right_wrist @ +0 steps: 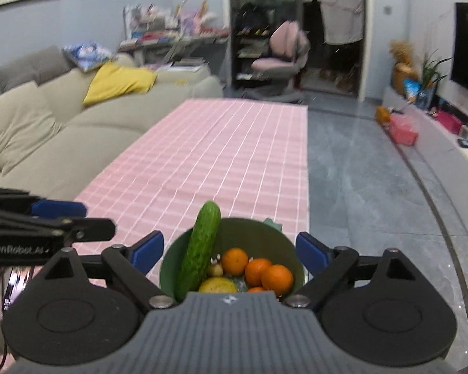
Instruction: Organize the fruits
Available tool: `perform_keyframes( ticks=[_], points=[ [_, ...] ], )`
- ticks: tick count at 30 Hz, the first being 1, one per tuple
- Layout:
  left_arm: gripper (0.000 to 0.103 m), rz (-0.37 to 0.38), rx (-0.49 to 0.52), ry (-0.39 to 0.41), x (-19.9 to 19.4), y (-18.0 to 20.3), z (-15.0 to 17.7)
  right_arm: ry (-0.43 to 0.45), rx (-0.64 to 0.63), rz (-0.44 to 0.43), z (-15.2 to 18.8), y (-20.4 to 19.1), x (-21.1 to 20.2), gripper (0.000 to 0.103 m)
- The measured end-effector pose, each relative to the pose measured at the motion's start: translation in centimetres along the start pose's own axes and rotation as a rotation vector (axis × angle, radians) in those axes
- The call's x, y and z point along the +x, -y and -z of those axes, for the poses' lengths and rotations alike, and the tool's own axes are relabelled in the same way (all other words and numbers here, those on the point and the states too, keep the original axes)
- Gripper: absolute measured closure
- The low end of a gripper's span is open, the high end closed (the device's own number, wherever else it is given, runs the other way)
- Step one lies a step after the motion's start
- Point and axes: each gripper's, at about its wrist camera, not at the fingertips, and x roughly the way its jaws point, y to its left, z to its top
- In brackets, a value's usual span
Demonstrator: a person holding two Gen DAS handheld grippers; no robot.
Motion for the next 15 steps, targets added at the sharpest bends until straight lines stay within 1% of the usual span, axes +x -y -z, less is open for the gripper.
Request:
perform_keyframes(
  ticks=[4,7,11,13,15],
  points=[
    [0.038,-0.051,0.023,0.048,-1.2,-0.2,0.6,0.038,0.023,0.028,1.1,-1.6,-1.3,0.014],
    [0.024,-0.095,0.041,0.076,-2.1,-0.2,1.2,0.058,0.056,0.031,2.1,-2.6,-2.0,0.013],
    [0.022,-0.129,0.047,0.090,-2.6,-0.4,1.8,0.076,0.048,0.052,3.5,-4.4,-2.8,0.011],
    [0.022,-0.147,0.046,0.096,-2.7,-0.7,2.2,0.069,0.043,0.053,4.0,-5.0,-2.7,0.011],
    [0.022,-0.169,0.031,0.086,-2.7,-1.0,2.5,0.062,0.034,0.055,4.4,-5.4,-2.7,0.011]
  ],
)
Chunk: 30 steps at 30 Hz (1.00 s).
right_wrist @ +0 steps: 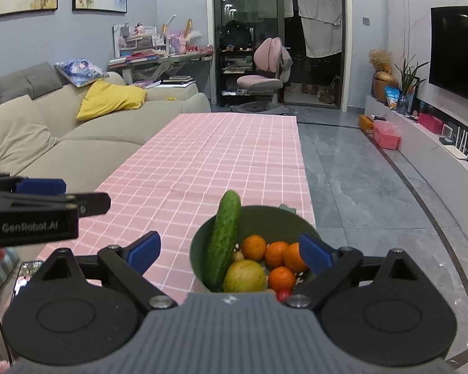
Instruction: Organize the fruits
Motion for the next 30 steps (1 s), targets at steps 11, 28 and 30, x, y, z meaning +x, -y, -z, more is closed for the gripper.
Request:
perform_keyframes(
  ticks=[11,28,30],
  points=[
    [0.022,-0.018,0.019,-0.112,2.3,0.3,2.4,-0.082,-0.013,0.055,2.0,0.2,2.4,0.007],
    [0.022,-0.042,-0.012,-0.167,2.4,-0.3,3.0,-0.112,-0.018,0.067,2.8,0.3,2.9,0.006],
    [0.022,-0.041,-0.012,-0.166,2.3,-0.4,2.9,-0.112,-0.018,0.067,2.8,0.3,2.9,0.006]
  ],
)
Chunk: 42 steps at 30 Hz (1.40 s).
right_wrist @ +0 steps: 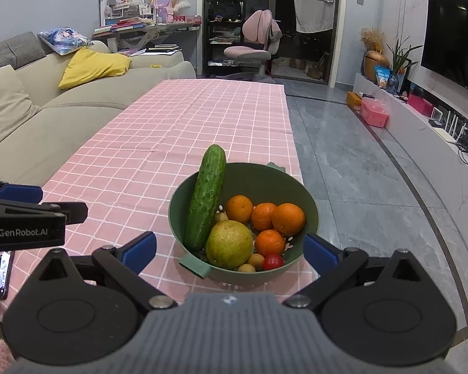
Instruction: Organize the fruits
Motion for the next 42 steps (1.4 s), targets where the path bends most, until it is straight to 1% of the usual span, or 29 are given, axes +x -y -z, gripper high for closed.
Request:
perform_keyframes(
  ticks=[42],
  points=[
    [0.022,-0.001,-0.004,-0.012,-0.08,-0.15,-0.09,-0.008,-0.014,-0.005,0.10,0.09,0.07,0.006]
  ],
)
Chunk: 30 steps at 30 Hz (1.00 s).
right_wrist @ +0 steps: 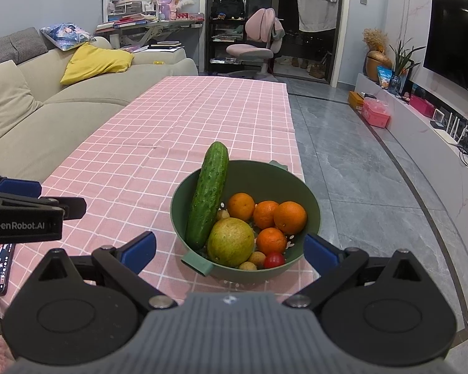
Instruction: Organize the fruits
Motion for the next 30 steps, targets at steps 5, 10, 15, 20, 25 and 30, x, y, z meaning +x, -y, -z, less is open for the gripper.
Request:
perform_keyframes(
  ticks=[5,10,15,20,25,30],
  points=[
    [0.022,0.000,-0.001,-0.003,0.02,-0.02,-0.02,0.000,-0.001,0.000,0.03,0.04,0.05,0.006],
    [0.022,0.001,-0.002,-0.004,0.05,-0.05,-0.01,0.000,0.001,0.000,0.03,0.05,0.05,0.006],
    [0.022,0.000,-0.002,-0.004,0.04,-0.06,-0.02,-0.002,0.002,0.001,0.03,0.07,0.04,0.006],
    [0.022,0.000,-0.004,-0.003,-0.01,-0.10,-0.04,-0.002,0.001,0.001,0.02,0.08,0.03,0.006],
    [0.022,-0.005,-0.006,-0.001,0.03,-0.09,0.02,-0.001,0.001,0.002,0.05,0.07,0.04,0.004],
    [0.022,-0.007,-0.004,-0.001,-0.02,-0.09,-0.01,-0.003,0.003,0.002,0.07,0.09,0.07,0.004]
  ],
)
